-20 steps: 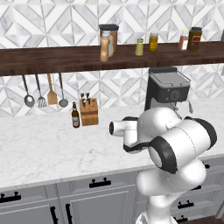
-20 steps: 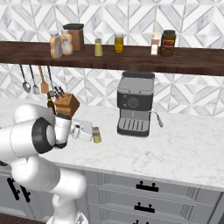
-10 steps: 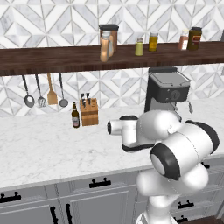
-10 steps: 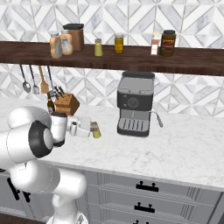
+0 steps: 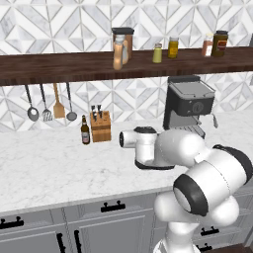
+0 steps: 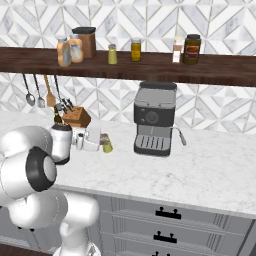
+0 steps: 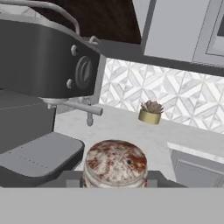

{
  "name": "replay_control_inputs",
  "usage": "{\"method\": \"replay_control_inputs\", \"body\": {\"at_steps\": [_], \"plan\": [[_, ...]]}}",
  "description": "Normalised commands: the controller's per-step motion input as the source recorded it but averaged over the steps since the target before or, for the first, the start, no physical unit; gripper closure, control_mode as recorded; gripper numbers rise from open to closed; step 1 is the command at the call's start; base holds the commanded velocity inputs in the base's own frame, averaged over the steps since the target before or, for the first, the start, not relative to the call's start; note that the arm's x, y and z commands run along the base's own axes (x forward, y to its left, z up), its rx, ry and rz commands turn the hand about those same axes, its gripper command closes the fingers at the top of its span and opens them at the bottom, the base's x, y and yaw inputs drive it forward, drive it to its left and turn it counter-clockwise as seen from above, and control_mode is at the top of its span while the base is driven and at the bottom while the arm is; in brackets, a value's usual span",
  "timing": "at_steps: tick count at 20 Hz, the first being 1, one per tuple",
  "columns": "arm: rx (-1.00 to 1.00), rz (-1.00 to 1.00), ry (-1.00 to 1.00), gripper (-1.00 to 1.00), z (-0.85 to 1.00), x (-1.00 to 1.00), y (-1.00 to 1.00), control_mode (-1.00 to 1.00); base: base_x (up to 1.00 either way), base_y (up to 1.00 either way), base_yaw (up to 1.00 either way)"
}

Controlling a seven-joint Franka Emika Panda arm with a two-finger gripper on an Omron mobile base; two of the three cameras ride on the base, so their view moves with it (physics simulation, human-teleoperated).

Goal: Put the shaker and condiment bottle from the counter next to their counterparts in the cabinet.

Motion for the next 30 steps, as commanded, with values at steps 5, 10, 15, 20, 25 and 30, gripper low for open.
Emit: {"method": "replay_control_inputs", "body": {"at_steps": [5, 10, 15, 20, 25, 30], "plan": [[0.01, 0.02, 0.03, 1.00, 0.26, -0.04, 0.07, -1.00, 0.00, 0.00, 0.00], [0.02, 0.05, 0.00, 1.00, 0.26, -0.09, 0.00, -1.00, 0.00, 0.00, 0.00], [0.00, 0.07, 0.00, 1.00, 0.14, -0.01, 0.00, -1.00, 0.00, 0.00, 0.00], [0.01, 0.11, 0.00, 1.00, 0.15, -0.05, 0.00, -1.00, 0.00, 0.00, 0.00], [0.00, 0.12, 0.01, 1.00, 0.25, 0.00, 0.00, -1.00, 0.00, 0.00, 0.00], [0.00, 0.10, 0.00, 1.00, 0.28, 0.00, 0.00, -1.00, 0.00, 0.00, 0.00]]}}
